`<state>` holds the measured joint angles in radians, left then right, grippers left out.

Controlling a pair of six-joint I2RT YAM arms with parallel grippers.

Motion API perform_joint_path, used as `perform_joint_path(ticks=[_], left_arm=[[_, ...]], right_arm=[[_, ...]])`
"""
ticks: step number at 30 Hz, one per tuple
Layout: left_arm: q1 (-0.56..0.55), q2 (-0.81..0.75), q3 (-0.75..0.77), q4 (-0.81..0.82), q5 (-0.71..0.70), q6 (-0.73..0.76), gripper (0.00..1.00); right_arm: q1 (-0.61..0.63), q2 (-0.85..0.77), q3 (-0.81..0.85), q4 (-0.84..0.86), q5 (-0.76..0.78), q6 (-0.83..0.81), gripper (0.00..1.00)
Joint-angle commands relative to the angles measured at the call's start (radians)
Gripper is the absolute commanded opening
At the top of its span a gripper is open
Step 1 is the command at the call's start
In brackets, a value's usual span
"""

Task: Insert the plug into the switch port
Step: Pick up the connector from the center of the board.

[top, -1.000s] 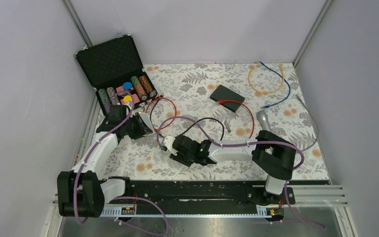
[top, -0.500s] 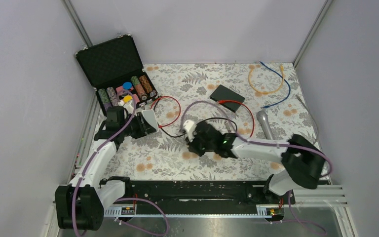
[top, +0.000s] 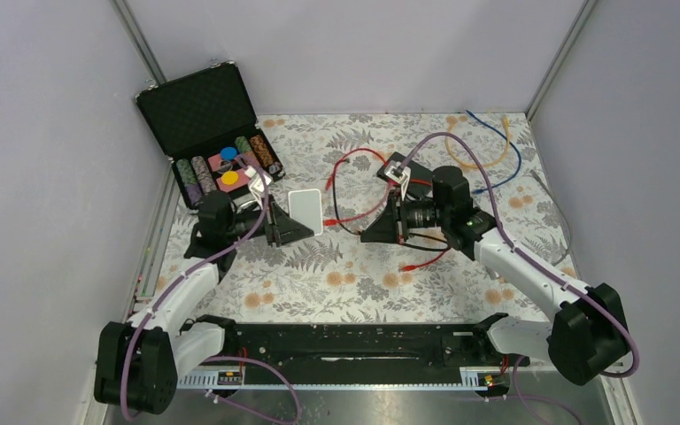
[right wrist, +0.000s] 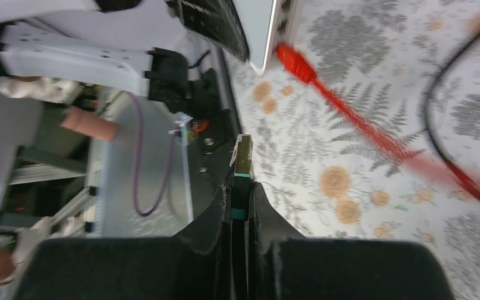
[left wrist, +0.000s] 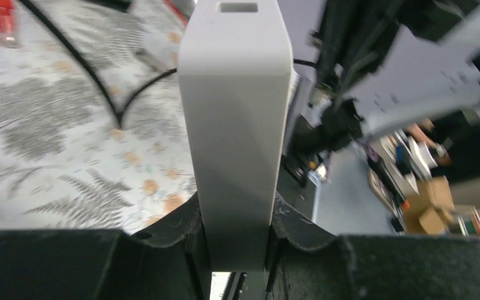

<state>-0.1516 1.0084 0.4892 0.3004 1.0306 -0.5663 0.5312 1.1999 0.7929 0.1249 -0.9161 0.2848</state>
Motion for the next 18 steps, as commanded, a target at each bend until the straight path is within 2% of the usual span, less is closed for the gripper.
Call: perform_joint_path(ticks=[1,3,6,8,12,18], left_arm=[[-0.066,0.055,0.079,0.125,0.270,0.084,0.00],[-0.082,0.079,0.126,-0.016,0.303,0.201,0.00],[-0.085,0.109,0.222,-0.322,0.324,0.443,0.00],[-0.087,0.111,0.259,-0.428,0.343,0.516,0.00],[-0.088,0.079,0.279,-0.445,0.371,0.505,0.00],[-0.101,0.033,0.271,-0.444,0.389,0.482,0.00]], right_arm=[[-0.029,0.022,0.103,0.068,-0.272,0.127,0.00],[-0.040,0.030,0.127,0.064,-0.306,0.114,0.00],[-0.074,0.065,0.159,0.065,-0.364,0.133,0.00],[-0.093,0.078,0.163,0.064,-0.399,0.128,0.00],[-0.099,0.113,0.150,0.125,-0.446,0.144,0.00],[-0.092,0.179,0.081,0.639,-0.463,0.502,0.00]])
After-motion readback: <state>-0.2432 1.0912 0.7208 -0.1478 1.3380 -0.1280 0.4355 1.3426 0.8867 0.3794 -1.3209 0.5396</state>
